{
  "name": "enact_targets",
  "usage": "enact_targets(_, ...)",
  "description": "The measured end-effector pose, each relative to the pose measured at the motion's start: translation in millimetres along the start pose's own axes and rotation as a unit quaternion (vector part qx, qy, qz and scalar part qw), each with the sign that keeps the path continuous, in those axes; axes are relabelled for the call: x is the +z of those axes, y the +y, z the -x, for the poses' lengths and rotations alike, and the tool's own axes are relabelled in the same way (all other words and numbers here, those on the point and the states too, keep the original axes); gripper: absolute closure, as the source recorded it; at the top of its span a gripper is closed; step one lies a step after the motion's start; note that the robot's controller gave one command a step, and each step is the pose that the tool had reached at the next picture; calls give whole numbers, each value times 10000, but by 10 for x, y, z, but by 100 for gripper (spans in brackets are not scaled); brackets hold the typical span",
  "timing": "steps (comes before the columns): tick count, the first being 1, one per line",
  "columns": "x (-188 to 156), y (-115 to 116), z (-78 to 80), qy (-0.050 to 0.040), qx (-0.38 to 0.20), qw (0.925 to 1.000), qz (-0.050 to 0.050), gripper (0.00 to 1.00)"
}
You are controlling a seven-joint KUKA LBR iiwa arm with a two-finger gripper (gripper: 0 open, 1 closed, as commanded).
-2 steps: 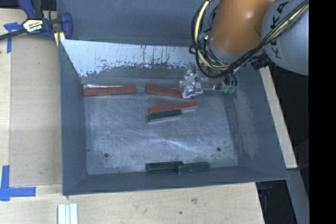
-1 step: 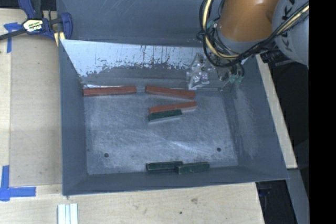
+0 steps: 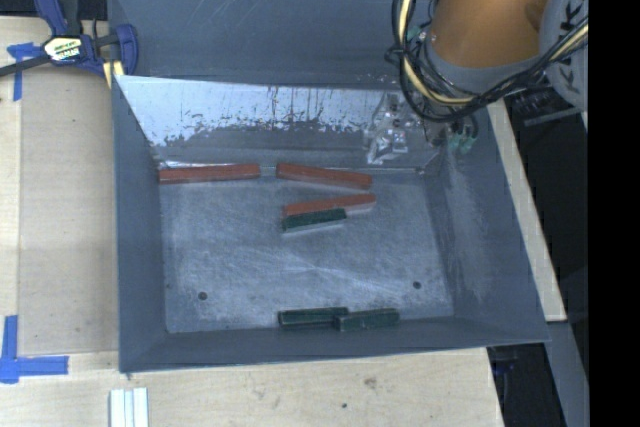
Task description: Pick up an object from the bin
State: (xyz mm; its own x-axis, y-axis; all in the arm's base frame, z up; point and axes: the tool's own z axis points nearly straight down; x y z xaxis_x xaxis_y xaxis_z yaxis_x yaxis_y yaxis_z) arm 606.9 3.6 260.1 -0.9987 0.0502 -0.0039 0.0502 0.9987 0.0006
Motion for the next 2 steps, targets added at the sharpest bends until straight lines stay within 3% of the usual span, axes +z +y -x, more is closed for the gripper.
enact_targets(1,1171,48,-22,44,-184,9998,-4,0)
enact_targets(2,1124,49,0,2,-184,9998,-3,0)
